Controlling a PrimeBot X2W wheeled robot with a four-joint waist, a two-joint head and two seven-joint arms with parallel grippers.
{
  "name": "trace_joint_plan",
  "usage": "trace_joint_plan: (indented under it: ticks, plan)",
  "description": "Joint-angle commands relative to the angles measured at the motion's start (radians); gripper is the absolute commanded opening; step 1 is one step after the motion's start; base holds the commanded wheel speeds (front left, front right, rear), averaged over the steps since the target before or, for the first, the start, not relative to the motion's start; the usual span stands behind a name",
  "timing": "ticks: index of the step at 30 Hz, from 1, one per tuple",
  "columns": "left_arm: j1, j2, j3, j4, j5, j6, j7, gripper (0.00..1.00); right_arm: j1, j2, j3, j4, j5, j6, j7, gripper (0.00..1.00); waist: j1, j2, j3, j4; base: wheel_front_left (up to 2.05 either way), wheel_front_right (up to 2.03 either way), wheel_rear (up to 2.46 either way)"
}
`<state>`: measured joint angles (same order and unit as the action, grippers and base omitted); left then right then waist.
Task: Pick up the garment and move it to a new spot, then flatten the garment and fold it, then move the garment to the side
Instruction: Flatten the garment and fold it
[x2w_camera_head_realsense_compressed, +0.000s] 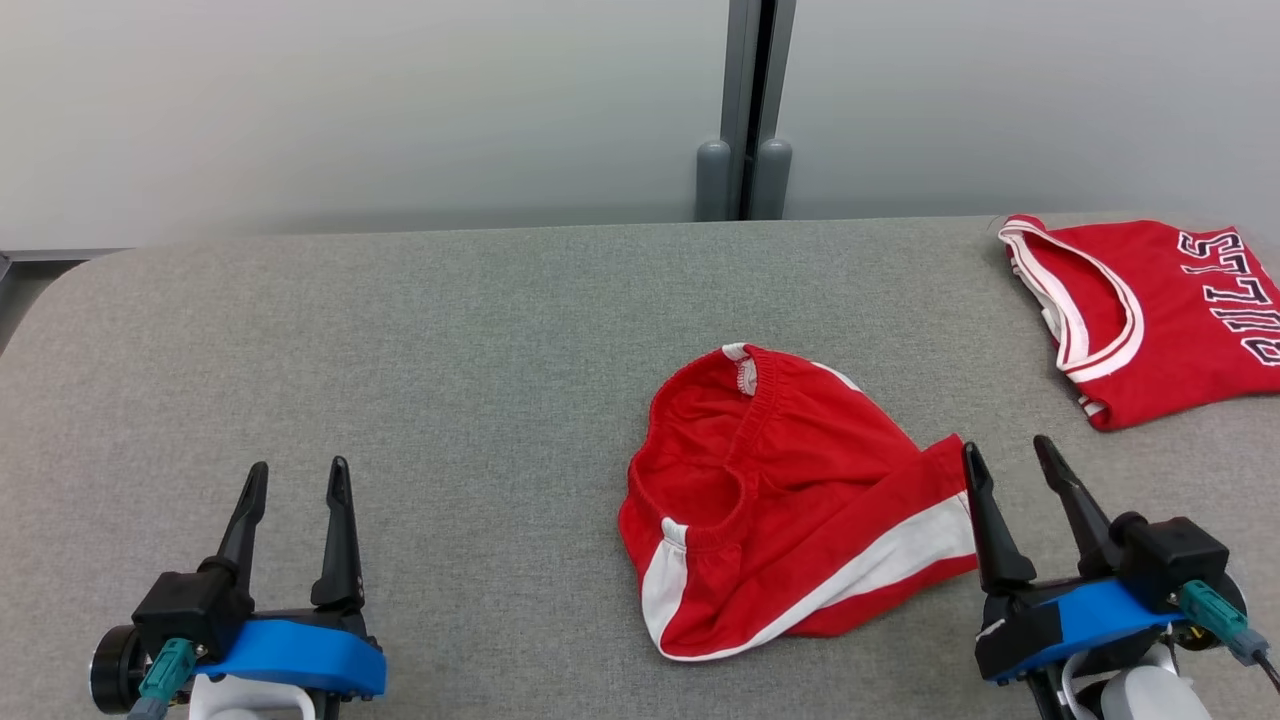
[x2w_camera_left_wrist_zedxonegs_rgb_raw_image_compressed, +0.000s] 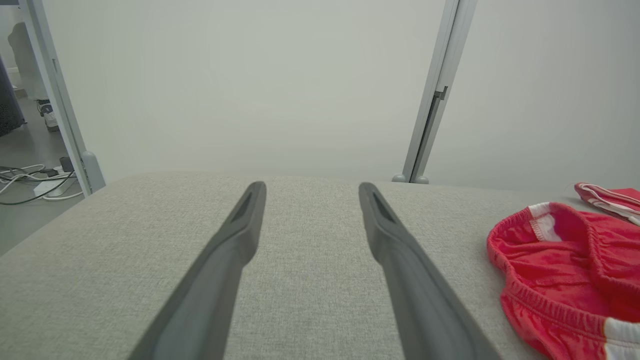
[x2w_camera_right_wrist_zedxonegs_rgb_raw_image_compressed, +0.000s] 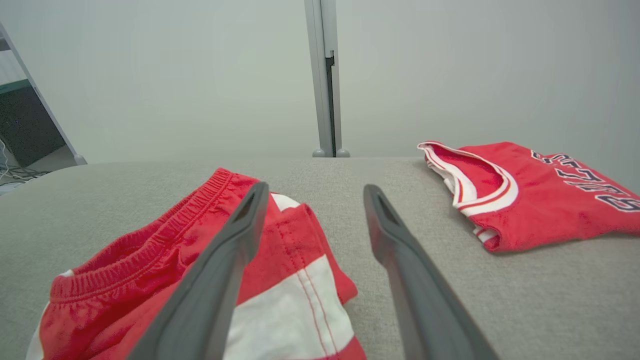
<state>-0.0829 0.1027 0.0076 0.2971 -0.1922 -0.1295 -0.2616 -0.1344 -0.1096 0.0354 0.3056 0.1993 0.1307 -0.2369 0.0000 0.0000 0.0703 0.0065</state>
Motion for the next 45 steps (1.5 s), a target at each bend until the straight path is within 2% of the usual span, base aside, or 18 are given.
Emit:
trace_joint_plan:
  ticks: [1, 8, 17, 21, 24, 30, 36, 37, 38, 39, 40, 41, 45]
  plan:
    - [0.003, 0.008, -0.002, 0.001, 0.001, -0.002, -0.005, 1.0, 0.01, 0.01, -0.01, -0.02, -0.012, 0.0, -0.01, 1.0, 0.0, 0.0, -0.001, -0.001, 0.0, 0.0, 0.0]
    - [0.005, 0.013, -0.001, -0.006, 0.003, -0.002, -0.005, 1.0, -0.001, 0.05, -0.032, -0.119, -0.06, 0.0, -0.028, 1.0, 0.0, 0.0, -0.003, -0.002, 0.0, 0.0, 0.0]
    - [-0.008, 0.018, -0.006, -0.017, 0.015, -0.002, -0.005, 1.0, -0.005, 0.059, -0.013, -0.114, -0.064, 0.0, -0.029, 1.0, 0.0, 0.0, 0.006, -0.007, 0.0, 0.0, 0.0]
    - [-0.041, 0.033, -0.047, -0.025, 0.029, -0.002, -0.005, 1.0, -0.015, 0.059, -0.014, -0.111, -0.06, 0.0, -0.029, 1.0, 0.0, 0.0, 0.011, -0.014, 0.0, 0.0, 0.0]
    - [-0.082, 0.052, -0.118, -0.03, 0.033, -0.002, -0.005, 1.0, -0.023, 0.059, -0.018, -0.111, -0.062, 0.0, -0.029, 1.0, 0.0, 0.0, 0.015, -0.02, 0.0, 0.0, 0.0]
    - [-0.205, 0.122, -0.333, -0.029, -0.011, -0.002, 0.007, 1.0, -0.029, 0.059, -0.016, -0.114, -0.068, 0.0, -0.029, 1.0, 0.0, 0.0, 0.029, -0.044, 0.0, 0.0, 0.0]
    - [-0.31, 0.174, -0.562, -0.038, -0.105, -0.002, 0.046, 1.0, -0.034, 0.059, -0.022, -0.118, -0.068, 0.0, -0.028, 1.0, 0.0, 0.0, 0.048, -0.075, 0.0, 0.0, 0.0]
    - [-0.31, 0.174, -0.562, -0.038, -0.105, -0.002, 0.046, 1.0, -0.034, 0.059, -0.022, -0.118, -0.068, 0.0, -0.028, 1.0, 0.0, 0.0, 0.048, -0.075, 0.0, 0.0, 0.0]
    - [-0.335, 0.186, -0.633, -0.033, -0.135, -0.002, 0.058, 1.0, -0.037, 0.059, -0.024, -0.117, -0.069, 0.0, -0.028, 1.0, 0.0, 0.0, 0.053, -0.086, 0.0, 0.0, 0.0]
    - [-0.335, 0.186, -0.633, -0.033, -0.135, -0.002, 0.058, 1.0, -0.037, 0.059, -0.024, -0.117, -0.069, 0.0, -0.028, 1.0, 0.0, 0.0, 0.053, -0.086, 0.0, 0.0, 0.0]
    - [-0.355, 0.2, -0.694, -0.022, -0.164, -0.002, 0.071, 1.0, -0.042, 0.059, -0.023, -0.117, -0.069, 0.0, -0.028, 1.0, 0.0, 0.0, 0.058, -0.097, 0.0, 0.0, 0.0]
    - [-0.355, 0.2, -0.694, -0.022, -0.164, -0.002, 0.071, 1.0, -0.042, 0.059, -0.023, -0.117, -0.069, 0.0, -0.028, 1.0, 0.0, 0.0, 0.058, -0.097, 0.0, 0.0, 0.0]
    - [-0.38, 0.217, -0.807, 0.006, -0.213, -0.002, 0.094, 1.0, -0.046, 0.059, -0.025, -0.115, -0.069, 0.0, -0.028, 1.0, 0.0, 0.0, 0.068, -0.116, 0.0, 0.0, 0.0]
